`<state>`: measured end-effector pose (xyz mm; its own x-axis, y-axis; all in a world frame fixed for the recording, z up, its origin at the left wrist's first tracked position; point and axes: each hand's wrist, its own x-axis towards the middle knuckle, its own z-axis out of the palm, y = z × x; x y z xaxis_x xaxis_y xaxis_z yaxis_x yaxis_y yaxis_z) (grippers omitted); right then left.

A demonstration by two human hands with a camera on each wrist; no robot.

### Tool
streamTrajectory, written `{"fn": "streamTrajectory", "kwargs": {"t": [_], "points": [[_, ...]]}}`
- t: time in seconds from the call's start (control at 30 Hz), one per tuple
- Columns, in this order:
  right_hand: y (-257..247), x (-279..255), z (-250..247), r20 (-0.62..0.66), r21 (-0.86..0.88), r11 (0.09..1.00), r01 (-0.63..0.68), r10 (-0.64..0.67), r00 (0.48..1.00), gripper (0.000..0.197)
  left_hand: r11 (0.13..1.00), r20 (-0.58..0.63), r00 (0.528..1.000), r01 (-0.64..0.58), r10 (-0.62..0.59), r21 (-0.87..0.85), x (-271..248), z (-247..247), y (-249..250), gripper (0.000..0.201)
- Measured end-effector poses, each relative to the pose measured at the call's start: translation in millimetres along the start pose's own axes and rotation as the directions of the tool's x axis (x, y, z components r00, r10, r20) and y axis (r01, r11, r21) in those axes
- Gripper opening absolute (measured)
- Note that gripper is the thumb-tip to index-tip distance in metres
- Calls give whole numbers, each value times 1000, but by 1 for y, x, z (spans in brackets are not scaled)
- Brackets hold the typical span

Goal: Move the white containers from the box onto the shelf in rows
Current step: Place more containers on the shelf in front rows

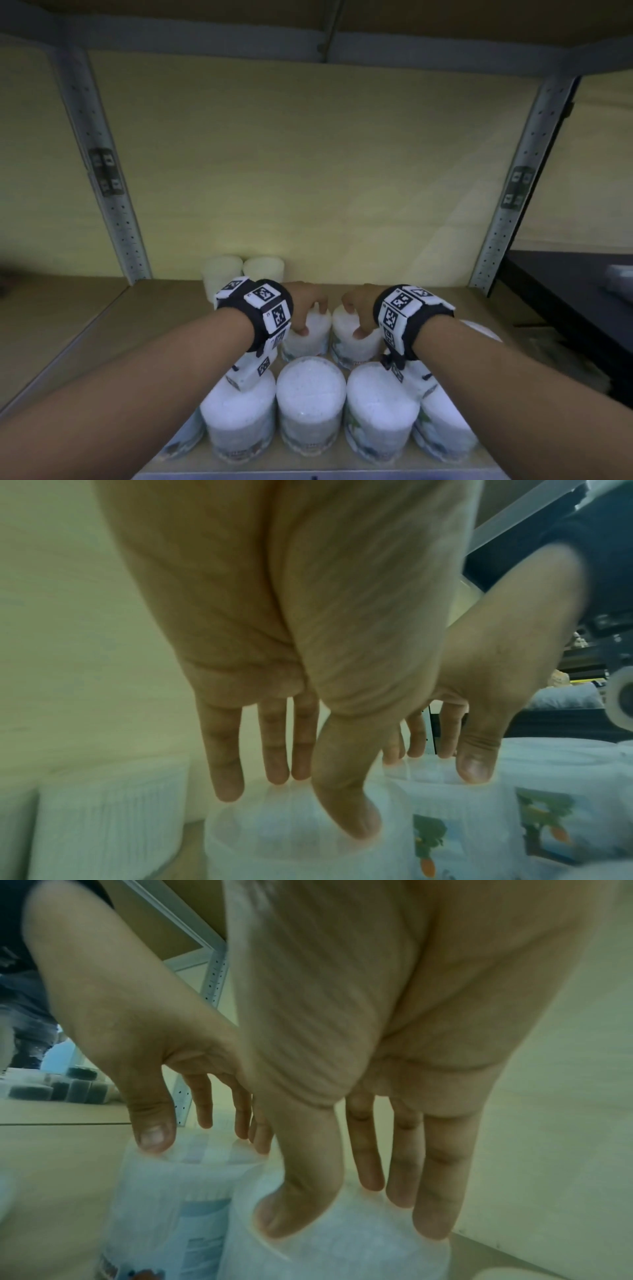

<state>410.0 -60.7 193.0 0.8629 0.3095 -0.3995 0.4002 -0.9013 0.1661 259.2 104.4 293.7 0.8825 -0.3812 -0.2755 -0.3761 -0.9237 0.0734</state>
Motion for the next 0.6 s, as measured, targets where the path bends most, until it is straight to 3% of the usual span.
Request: {"fn": "streamTrajectory", "kwargs": {"t": [0.1,0.2,0.27,0.6], "points": [[16,7,14,17,64,997,49,-50,999,83,1000,7,1000,-17,17,20,-8,0,9,58],[-24,-104,-26,-37,17,1000,16,-16,999,68,999,36,999,-16,15,40,-14,1,15,59],[-42,-148,-35,-11,57,998,40,-40,999,57,999,40,999,1,-3,39,-18,2,18,60],[-45,-180,-33,-96,220,974,51,-30,995,49,999,24,999,42,-41,-35,-29,12,17,58]]}}
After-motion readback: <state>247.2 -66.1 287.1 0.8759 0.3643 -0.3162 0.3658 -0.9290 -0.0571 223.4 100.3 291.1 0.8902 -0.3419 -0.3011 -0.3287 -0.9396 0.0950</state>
